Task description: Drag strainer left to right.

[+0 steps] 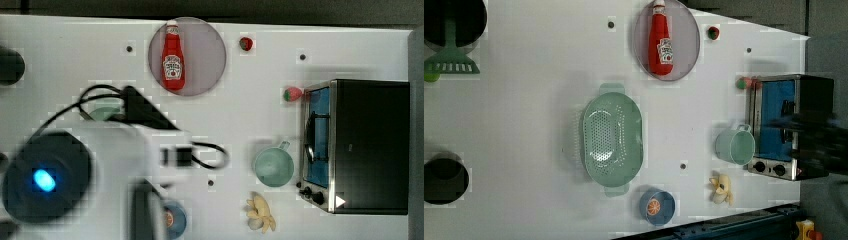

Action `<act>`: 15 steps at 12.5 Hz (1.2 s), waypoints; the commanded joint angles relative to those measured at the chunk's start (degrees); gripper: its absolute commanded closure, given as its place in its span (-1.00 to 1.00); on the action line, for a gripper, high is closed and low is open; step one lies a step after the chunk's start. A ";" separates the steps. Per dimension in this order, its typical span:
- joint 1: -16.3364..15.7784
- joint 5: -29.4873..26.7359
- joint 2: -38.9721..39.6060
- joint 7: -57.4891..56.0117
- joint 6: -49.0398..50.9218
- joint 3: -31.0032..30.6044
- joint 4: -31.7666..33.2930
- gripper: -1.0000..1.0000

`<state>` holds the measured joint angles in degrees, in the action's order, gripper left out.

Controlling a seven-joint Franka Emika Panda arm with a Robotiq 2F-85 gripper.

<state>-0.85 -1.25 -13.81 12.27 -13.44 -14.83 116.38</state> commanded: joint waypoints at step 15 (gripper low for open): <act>-4.67 15.53 42.60 71.63 -37.42 -16.01 1.83 -1.00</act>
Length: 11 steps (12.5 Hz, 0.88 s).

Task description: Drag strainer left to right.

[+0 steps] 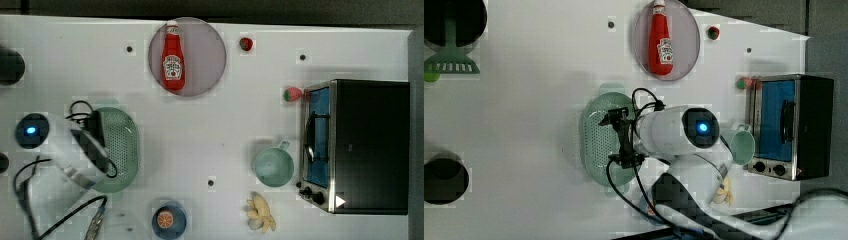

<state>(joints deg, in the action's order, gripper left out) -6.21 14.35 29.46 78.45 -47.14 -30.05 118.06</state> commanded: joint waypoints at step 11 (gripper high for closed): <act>0.36 2.99 2.42 5.39 -7.14 6.76 2.13 -1.00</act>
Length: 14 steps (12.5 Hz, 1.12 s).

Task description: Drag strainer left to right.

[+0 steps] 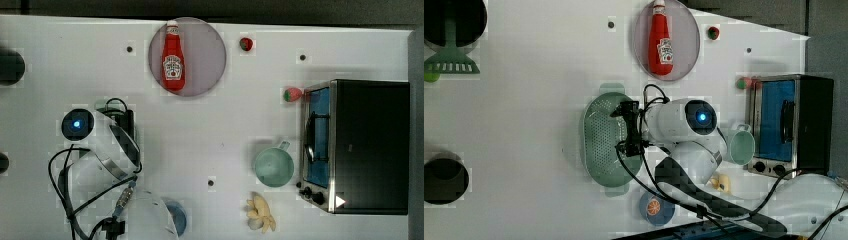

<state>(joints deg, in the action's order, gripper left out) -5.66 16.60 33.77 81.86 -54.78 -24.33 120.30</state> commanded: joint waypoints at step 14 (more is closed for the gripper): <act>6.40 0.75 -6.92 -3.34 -0.72 3.81 7.27 -1.00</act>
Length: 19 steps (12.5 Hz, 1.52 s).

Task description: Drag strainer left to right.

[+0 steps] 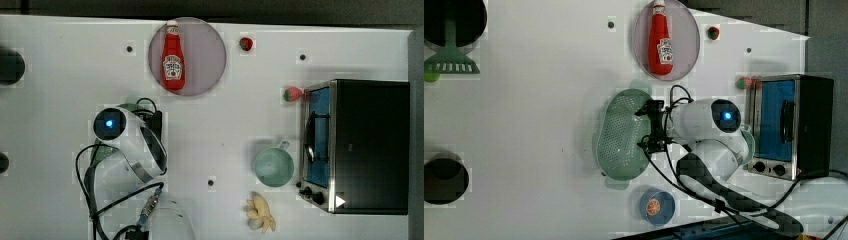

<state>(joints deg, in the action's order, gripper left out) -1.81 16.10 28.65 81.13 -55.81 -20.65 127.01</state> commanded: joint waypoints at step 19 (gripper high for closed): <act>5.39 1.25 -6.04 -22.66 -0.77 17.27 6.29 -1.00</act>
<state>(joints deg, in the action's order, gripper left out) 2.46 17.26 23.12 62.50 -57.07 -3.56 134.29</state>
